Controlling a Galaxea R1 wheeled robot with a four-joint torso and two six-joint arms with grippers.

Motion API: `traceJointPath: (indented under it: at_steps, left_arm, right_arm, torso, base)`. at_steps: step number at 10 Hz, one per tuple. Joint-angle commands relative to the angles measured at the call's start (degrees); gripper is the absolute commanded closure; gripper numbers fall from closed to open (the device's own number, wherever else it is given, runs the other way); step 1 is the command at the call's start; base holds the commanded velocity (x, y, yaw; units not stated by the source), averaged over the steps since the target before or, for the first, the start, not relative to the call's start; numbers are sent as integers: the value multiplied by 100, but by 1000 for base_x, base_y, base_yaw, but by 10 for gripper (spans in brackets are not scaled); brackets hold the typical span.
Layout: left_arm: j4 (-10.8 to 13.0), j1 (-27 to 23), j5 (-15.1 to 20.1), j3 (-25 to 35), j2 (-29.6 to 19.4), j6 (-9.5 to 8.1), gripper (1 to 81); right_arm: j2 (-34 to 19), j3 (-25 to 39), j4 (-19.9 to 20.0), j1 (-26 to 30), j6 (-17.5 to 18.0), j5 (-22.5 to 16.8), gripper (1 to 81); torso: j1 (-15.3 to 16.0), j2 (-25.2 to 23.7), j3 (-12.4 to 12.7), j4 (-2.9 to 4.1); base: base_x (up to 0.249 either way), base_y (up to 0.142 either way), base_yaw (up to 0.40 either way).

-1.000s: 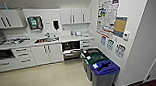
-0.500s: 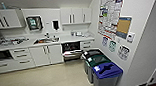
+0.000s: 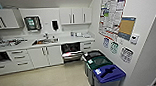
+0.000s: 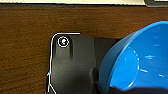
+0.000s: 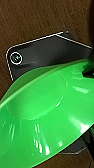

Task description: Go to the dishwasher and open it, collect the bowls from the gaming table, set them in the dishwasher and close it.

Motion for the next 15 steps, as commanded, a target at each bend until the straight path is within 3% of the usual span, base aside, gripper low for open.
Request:
traceJointPath:
  at_steps: [1, 5, 15]
  left_arm:
    - [62, -256, 150, -6, -69, 11, 811]
    - [62, -256, 150, -6, -69, 11, 811]
    - [53, -256, 149, -6, -61, 11, 811]
  right_arm:
    - [16, 19, -29, 216, -31, -462, 811]
    - [16, 28, -38, 216, -39, -462, 811]
    - [16, 19, -38, 216, -31, -462, 811]
  torso:
    - [0, 0, 0, 0]
    - [5, 0, 0, 0]
    - [5, 0, 0, 0]
  base:
    - [136, 0, 0]
    - [115, 0, 0]
    - [76, 76, 0]
